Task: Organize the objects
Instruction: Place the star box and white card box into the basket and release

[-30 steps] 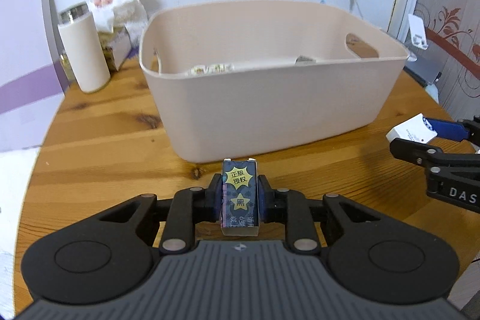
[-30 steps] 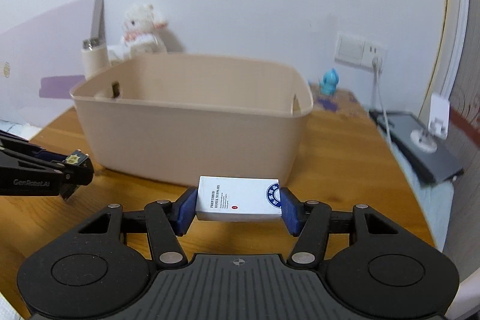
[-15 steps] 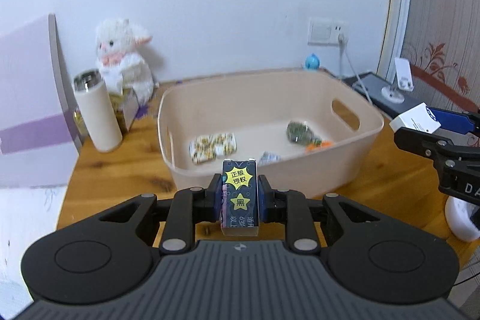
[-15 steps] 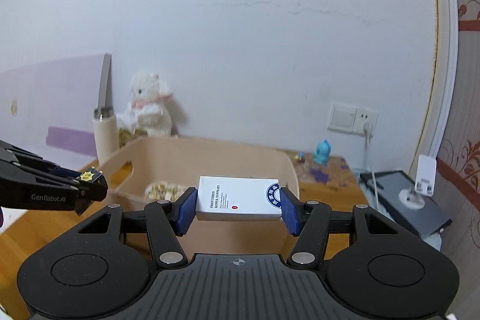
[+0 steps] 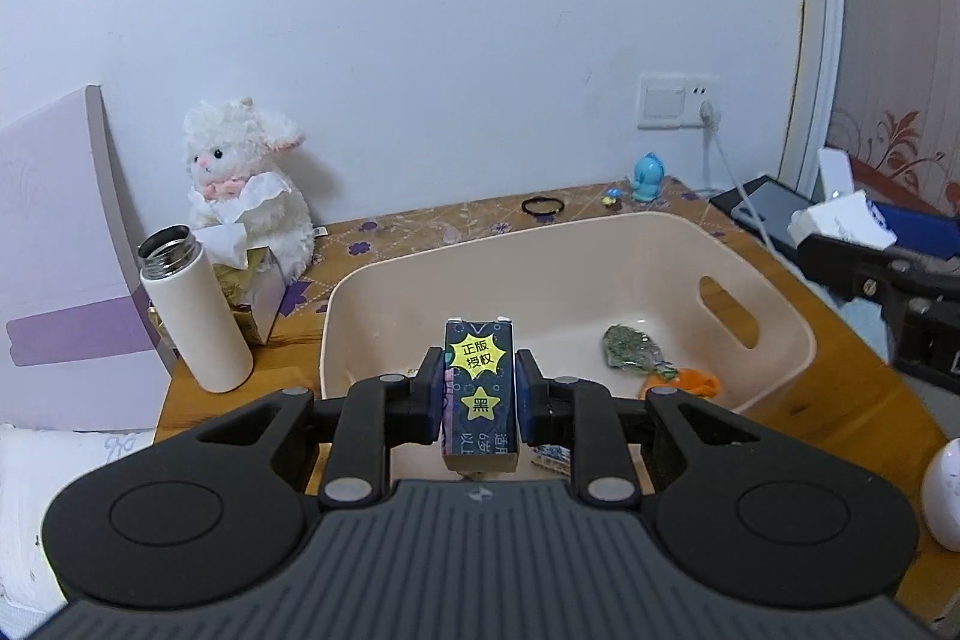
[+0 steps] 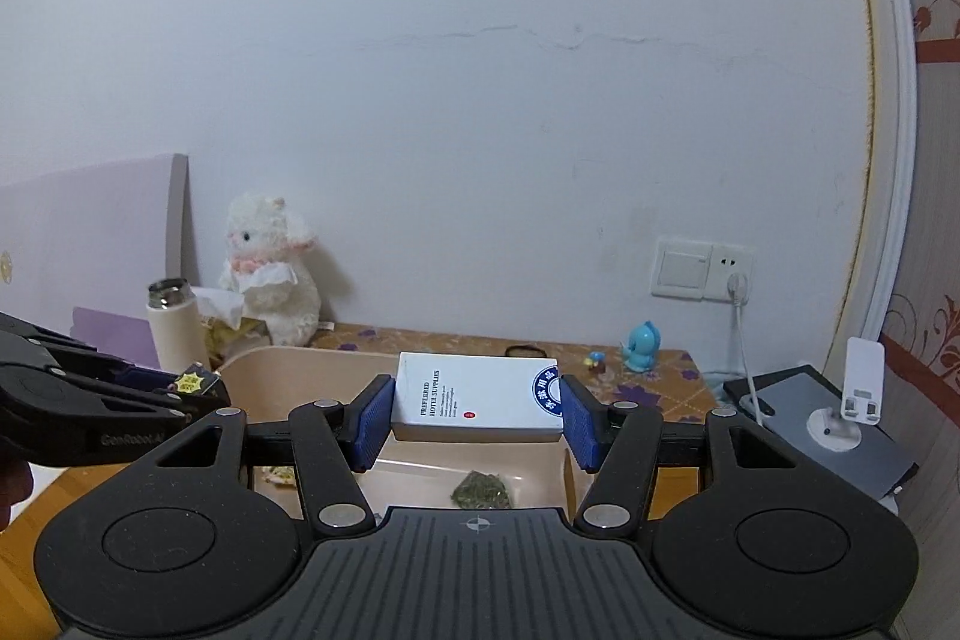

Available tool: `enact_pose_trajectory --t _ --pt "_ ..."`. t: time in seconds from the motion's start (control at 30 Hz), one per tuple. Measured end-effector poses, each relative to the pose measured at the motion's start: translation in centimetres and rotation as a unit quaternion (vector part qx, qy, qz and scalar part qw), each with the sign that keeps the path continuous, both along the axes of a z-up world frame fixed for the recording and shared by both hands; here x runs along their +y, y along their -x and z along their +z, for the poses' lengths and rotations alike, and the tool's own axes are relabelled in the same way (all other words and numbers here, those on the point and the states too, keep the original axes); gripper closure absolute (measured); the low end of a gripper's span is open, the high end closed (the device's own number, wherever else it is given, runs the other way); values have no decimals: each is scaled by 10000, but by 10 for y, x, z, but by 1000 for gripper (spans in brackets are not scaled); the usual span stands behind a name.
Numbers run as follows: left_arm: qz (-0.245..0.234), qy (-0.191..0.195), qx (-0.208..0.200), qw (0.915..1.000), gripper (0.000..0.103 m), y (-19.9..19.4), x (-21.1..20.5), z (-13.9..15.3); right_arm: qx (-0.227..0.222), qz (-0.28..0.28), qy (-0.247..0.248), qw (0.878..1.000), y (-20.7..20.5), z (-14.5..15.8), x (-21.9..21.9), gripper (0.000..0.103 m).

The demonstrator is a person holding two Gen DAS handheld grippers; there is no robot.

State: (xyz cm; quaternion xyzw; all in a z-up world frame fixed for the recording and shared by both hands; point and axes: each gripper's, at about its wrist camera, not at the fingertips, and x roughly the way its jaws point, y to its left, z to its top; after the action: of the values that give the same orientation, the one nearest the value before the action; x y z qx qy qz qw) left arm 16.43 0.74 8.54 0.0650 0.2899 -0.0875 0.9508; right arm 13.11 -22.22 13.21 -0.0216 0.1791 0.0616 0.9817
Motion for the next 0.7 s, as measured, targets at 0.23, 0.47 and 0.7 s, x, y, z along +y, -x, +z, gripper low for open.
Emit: enact_pose_trajectory --t 0.23,0.47,0.7 --pt "116 -207 367 9990 78 -41 -9 -27 350 -22 258 9991 -34 -17 6 48" --pt "105 -355 902 9952 78 -76 -20 -55 803 -18 407 9959 -64 -38 11 48" --pt "178 -646 1300 9892 78 -92 -32 -76 1268 16 699 9895 -82 -64 21 48"
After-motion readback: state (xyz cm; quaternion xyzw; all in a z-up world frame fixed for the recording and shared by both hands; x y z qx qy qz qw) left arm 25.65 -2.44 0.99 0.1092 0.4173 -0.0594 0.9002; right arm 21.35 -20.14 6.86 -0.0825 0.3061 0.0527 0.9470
